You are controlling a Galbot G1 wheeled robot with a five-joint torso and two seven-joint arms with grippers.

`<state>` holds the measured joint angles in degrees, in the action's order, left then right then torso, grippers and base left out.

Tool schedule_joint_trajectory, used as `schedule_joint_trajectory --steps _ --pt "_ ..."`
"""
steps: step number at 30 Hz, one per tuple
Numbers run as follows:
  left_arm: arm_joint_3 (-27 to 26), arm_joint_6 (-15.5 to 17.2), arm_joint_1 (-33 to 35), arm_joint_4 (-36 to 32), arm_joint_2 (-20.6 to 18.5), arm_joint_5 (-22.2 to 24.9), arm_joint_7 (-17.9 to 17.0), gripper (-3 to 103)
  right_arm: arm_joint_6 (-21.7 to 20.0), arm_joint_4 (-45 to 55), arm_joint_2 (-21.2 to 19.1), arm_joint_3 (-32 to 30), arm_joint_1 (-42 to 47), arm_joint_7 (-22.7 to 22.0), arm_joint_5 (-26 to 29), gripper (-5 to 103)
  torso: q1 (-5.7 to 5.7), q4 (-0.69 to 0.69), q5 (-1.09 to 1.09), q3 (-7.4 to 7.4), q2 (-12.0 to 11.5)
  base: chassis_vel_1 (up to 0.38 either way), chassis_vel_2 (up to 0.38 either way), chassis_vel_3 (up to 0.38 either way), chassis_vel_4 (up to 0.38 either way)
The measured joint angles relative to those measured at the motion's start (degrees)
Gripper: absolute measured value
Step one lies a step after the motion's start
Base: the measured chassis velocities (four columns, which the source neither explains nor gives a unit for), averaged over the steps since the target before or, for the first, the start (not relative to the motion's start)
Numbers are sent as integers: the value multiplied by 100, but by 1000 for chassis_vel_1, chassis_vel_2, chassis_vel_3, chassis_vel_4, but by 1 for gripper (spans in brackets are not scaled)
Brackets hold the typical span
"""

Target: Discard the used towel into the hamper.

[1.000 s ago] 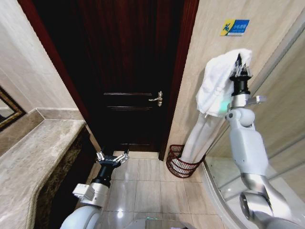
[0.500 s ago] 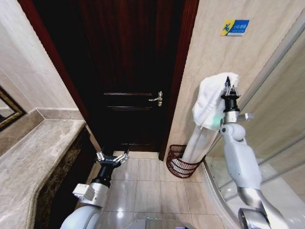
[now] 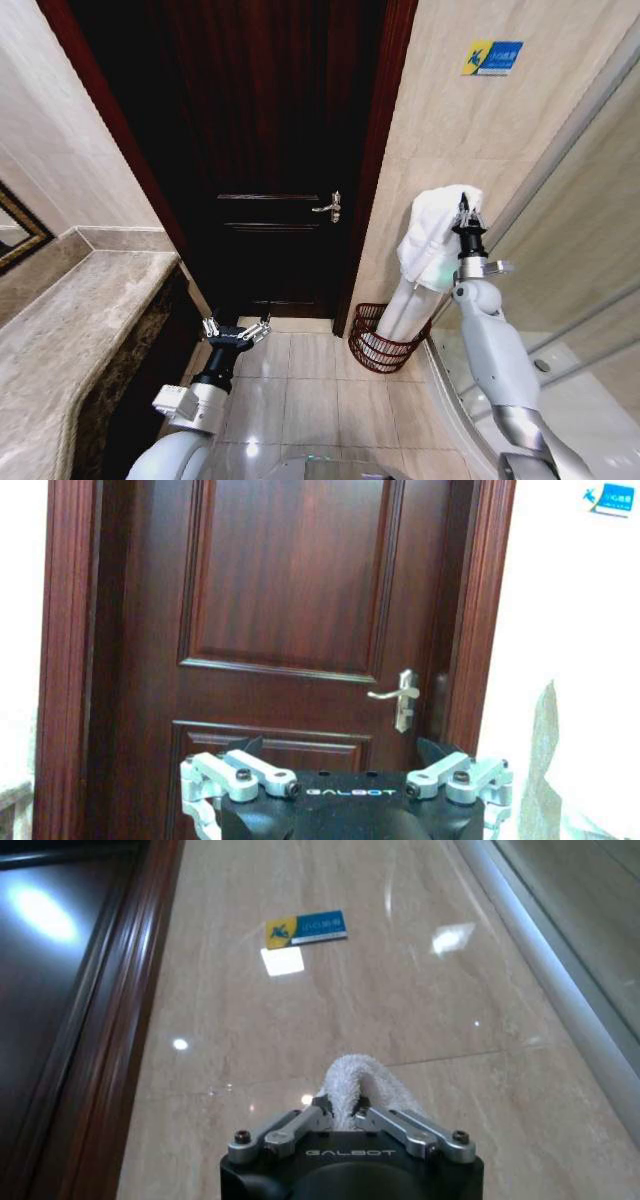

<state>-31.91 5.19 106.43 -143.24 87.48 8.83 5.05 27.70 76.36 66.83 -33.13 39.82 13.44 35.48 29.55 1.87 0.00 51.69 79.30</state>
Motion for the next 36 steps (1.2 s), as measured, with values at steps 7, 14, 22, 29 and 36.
schedule_joint_trajectory --steps 7,14,22,29,36 --pt "0 0 0 0 0 0 0 100 260 -51 56 67 139 16 -75 7 0 0 -1 0 0 0 0 0 0" --pt "0 0 0 0 0 0 0 100 374 -198 141 68 390 129 -82 7 0 0 1 0 0 0 0 0 0" --pt "0 0 0 0 0 0 0 100 873 -876 206 224 619 364 -86 7 0 0 -1 0 0 0 0 0 0" --pt "0 0 0 0 0 0 0 100 1332 -1705 297 271 733 611 -165 7 0 2 0 0 0 0 0 0 0" --pt "0 0 0 0 0 0 0 100 1630 -2270 318 67 947 585 -319 7 -1 -3 0 0 0 0 0 0 0"
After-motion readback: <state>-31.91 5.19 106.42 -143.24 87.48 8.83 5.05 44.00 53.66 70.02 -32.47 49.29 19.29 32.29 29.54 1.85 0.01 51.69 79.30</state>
